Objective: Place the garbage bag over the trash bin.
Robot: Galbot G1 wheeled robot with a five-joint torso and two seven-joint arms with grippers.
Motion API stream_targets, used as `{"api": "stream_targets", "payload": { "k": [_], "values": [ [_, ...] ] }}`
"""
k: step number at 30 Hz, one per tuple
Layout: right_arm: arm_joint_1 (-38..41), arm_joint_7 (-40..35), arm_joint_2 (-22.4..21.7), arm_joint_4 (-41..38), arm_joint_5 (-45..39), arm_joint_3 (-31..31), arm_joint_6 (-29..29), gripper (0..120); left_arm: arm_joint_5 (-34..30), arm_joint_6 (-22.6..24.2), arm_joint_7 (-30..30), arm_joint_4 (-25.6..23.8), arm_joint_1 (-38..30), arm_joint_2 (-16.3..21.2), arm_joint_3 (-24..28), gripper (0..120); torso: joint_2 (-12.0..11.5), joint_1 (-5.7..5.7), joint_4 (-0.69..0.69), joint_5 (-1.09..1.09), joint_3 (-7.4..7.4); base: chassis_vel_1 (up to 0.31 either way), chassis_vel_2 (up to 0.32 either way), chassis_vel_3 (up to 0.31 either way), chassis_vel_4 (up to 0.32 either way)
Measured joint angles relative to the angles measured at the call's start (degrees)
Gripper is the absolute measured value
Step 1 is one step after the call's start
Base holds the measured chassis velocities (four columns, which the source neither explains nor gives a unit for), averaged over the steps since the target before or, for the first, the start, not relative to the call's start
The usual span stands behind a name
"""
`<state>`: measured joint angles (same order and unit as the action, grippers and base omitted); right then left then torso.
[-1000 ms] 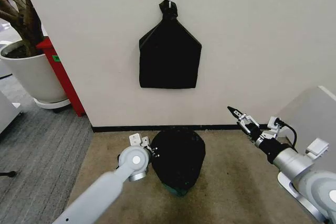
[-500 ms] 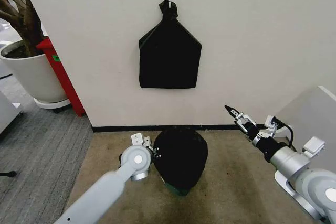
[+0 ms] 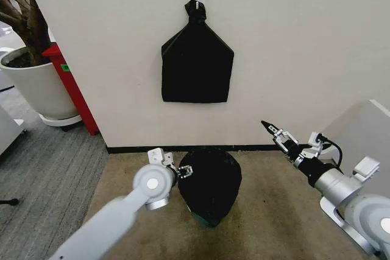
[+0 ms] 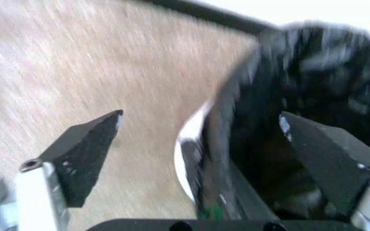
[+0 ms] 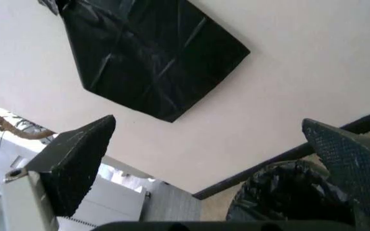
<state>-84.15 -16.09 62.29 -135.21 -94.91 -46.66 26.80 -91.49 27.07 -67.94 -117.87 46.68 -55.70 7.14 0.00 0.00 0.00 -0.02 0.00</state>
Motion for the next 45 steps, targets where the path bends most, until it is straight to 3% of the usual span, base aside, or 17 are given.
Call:
{"api": "stream_targets", "payload": {
  "k": [4,5,7,10,12,16,18,20,21,22,23,25,28,29,33,36,45],
  "values": [
    [-1.7,1.1,0.0,-1.4,7.4,-0.9,0.5,100,12.3,-3.8,17.7,-1.3,1.6,5.2,-5.5,100,0.0,0.0,-0.01,-0.02,0.0,0.0,0.0,0.0,0.0],
    [-1.7,1.1,0.0,-1.4,7.4,-0.9,0.5,100,12.3,-3.8,17.7,-1.3,1.6,5.2,-5.5,100,0.0,0.0,-0.01,-0.02,0.0,0.0,0.0,0.0,0.0],
    [-4.1,5.7,0.7,-1.4,19.9,0.5,-0.9,100,26.8,-12.8,32.8,1.1,3.5,10.4,-9.3,100,0.0,0.0,0.0,0.0,-0.01,0.0,0.0,0.0,0.0],
    [-7.8,11.2,3.2,-0.6,35.1,3.7,-3.8,100,39.4,-24.6,50.1,6.0,4.5,16.4,-11.8,100,0.0,0.0,0.02,0.0,-0.01,0.0,0.0,0.0,0.0],
    [-10.5,14.0,6.1,0.7,44.7,7.0,-7.4,100,42.4,-30.7,58.7,9.0,5.7,19.7,-12.7,100,0.0,0.0,-0.01,-0.04,-0.01,0.0,0.0,0.0,0.0],
    [-13.4,16.0,11.6,3.5,57.7,11.5,-14.4,100,43.6,-35.4,65.0,11.0,10.2,23.3,-14.1,100,0.0,0.0,-0.04,0.0,-0.01,0.0,0.0,0.0,0.0],
    [-15.1,16.7,15.5,5.0,64.6,13.4,-18.7,100,44.1,-36.6,67.7,10.8,15.7,24.9,-17.3,100,0.0,0.0,-0.02,-0.03,-0.01,0.0,0.0,0.0,0.0],
    [-17.3,17.7,19.6,5.5,71.0,14.6,-22.6,100,44.9,-36.8,69.8,8.4,24.9,25.1,-25.1,100,0.0,0.0,0.0,-0.02,-0.01,0.0,0.0,0.0,0.0],
    [-17.3,17.7,19.6,5.5,71.0,14.6,-22.6,100,44.9,-36.8,69.8,8.4,24.9,25.1,-25.1,100,0.0,0.0,0.0,-0.02,-0.01,0.0,0.0,0.0,0.0],
    [-19.1,18.2,21.9,5.2,74.8,15.4,-25.1,100,45.3,-36.7,70.8,6.4,31.8,24.1,-31.0,100,0.0,0.0,-0.01,0.0,-0.02,0.0,0.0,0.0,0.0],
    [-19.5,18.3,22.3,5.1,75.5,15.6,-25.7,100,45.4,-36.6,71.0,5.9,33.6,23.8,-32.4,100,0.0,0.0,-0.01,0.0,-0.02,0.0,0.0,0.0,0.0],
    [-23.8,18.6,24.7,2.6,80.6,17.2,-30.6,100,46.5,-36.0,71.5,1.3,50.4,17.6,-45.9,100,0.0,0.0,0.01,-0.04,-0.02,0.0,0.0,0.0,0.0],
    [-28.5,18.5,25.3,-1.1,82.2,17.5,-34.4,100,50.7,-36.0,71.1,-4.7,62.6,9.6,-55.0,100,0.0,-0.01,0.01,-0.04,-0.02,0.0,0.0,0.0,0.0],
    [-28.5,18.5,25.3,-1.1,82.2,17.5,-34.4,100,50.7,-36.0,71.1,-4.7,62.6,9.6,-55.0,100,0.0,-0.01,0.01,-0.04,-0.02,0.0,0.0,0.0,0.0],
    [-34.3,18.3,25.3,-4.5,84.0,17.3,-37.4,100,53.5,-37.1,71.3,-12.8,74.6,-0.1,-62.1,100,0.0,-0.01,0.02,0.04,-0.03,0.0,0.0,0.0,0.0],
    [-36.8,18.3,25.4,-5.3,85.2,16.8,-38.4,100,56.2,-39.9,71.5,-16.4,78.4,-6.2,-63.6,100,0.0,-0.01,0.01,0.04,-0.02,0.0,0.0,0.0,0.0],
    [-37.3,18.2,25.2,-5.2,85.2,16.7,-38.6,100,57.2,-40.6,71.0,-17.6,78.7,-8.3,-63.4,100,0.0,0.0,-0.02,0.01,-0.01,0.0,0.0,0.0,0.0]
  ]
}}
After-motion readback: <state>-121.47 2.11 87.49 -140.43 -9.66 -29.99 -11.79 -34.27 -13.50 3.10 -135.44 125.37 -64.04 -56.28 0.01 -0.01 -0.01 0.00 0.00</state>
